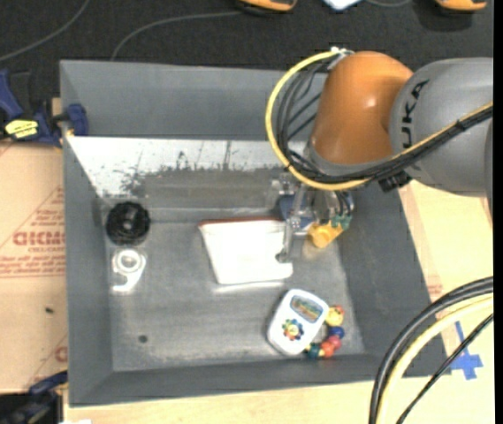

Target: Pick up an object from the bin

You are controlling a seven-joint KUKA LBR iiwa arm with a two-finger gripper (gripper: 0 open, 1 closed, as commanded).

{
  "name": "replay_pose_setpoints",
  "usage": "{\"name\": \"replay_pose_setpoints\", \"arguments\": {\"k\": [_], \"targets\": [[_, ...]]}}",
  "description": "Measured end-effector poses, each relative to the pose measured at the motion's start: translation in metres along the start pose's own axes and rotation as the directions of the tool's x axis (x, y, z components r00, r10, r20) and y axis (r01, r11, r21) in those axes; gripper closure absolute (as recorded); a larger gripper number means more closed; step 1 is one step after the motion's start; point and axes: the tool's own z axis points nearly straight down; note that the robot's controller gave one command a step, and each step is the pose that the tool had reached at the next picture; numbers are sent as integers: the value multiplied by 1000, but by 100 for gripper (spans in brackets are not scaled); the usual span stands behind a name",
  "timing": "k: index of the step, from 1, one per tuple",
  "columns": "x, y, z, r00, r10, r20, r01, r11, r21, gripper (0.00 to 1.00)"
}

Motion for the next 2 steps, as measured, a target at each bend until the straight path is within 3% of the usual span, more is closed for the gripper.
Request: {"name": "replay_pose_setpoints", "arguments": {"k": [1, 2], "targets": [[-39, 24, -4, 992, -126, 7, 126, 992, 1, 0], [20, 41, 94, 995, -102, 0, 102, 995, -1, 0]]}}
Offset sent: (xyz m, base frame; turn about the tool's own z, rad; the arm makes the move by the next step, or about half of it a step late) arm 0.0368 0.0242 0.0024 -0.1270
